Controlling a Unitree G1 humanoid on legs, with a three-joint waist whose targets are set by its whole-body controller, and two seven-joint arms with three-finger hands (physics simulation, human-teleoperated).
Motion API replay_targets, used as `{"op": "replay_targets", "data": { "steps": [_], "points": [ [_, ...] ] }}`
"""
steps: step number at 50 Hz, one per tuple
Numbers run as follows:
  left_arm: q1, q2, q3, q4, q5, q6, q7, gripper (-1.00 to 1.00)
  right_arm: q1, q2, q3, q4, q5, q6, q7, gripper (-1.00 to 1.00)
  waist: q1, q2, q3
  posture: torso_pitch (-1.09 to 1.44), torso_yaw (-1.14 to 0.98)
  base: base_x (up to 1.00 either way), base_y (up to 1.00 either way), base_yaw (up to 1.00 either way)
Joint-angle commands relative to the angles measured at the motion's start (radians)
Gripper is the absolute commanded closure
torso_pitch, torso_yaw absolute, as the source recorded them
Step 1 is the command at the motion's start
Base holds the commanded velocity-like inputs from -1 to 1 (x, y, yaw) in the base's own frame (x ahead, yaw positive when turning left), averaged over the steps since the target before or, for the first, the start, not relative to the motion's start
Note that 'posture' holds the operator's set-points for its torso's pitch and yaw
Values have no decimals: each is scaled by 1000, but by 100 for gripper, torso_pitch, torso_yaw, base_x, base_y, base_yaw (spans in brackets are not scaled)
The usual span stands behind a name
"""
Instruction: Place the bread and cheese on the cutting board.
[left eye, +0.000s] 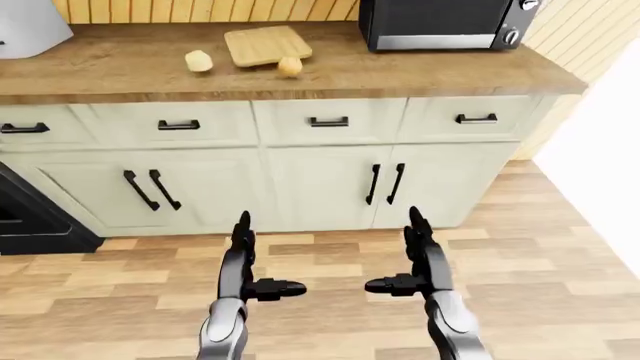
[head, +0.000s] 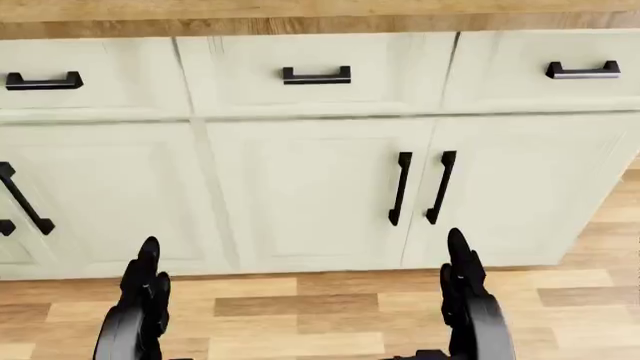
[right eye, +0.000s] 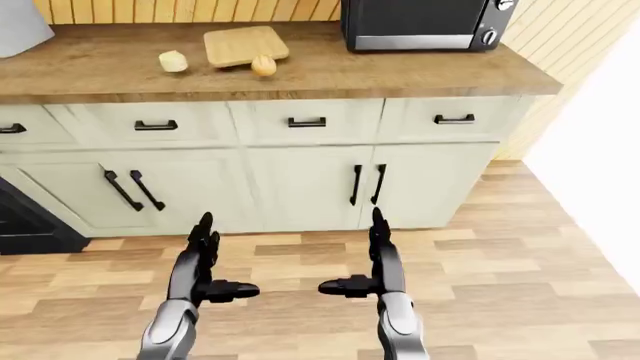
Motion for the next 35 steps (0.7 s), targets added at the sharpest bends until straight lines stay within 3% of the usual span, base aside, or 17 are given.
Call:
{"op": "replay_targets", "data": {
  "steps": [1,3,4,5,7,8,13,21,26,28,33,35],
  "points": [
    [-30,16,6,-68,-5,-78,-24,-100,-40,-9,-12,-100,13,-39,0,-100,-2,-8,-1,0,0,0,0,0],
    [-30,16,9,-81,-1,-68,-27,-100,-39,-9,-11,-104,11,-35,2,-100,9,-1,-62,0,0,0,0,0],
    [-31,14,11,-88,-4,-58,-28,-100,-39,-9,-12,-106,11,-33,2,-100,9,-1,-52,0,0,0,0,0],
    [-36,14,13,-90,2,-48,-20,-100,-42,-11,-13,-115,12,-24,3,-100,7,-6,-17,0,0,0,0,0],
    [-36,13,10,-92,13,-53,-16,-100,-42,-11,-14,-117,11,-21,5,-100,8,-7,-69,0,0,0,0,0],
    [-36,13,5,-95,21,-55,-17,-100,-42,-11,-13,-118,10,-19,5,-100,9,-7,-74,0,0,0,0,0],
    [-63,29,34,-181,8,-26,-30,-100,-75,-24,-35,-170,24,35,7,-100,9,-6,-81,0,0,0,0,0],
    [-138,79,113,-288,0,78,-38,-100,-201,-94,-128,-271,92,186,4,-100,9,-4,-90,0,0,0,0,0],
    [-165,93,135,-328,-14,146,-33,-100,-237,-119,-148,-295,97,219,4,-100,10,-3,-95,0,0,0,0,0],
    [-184,98,155,-345,-51,158,-28,-100,-257,-130,-159,-305,108,238,1,-100,9,-4,-95,0,0,0,0,0],
    [-231,143,187,-345,-21,120,15,-100,-315,-166,-186,-348,139,299,-9,-100,8,-5,-86,0,0,0,0,0],
    [-246,160,205,-375,-42,165,8,-100,-335,-177,-194,-364,152,320,-14,-100,9,-5,-83,0,0,0,0,0]
  ]
}}
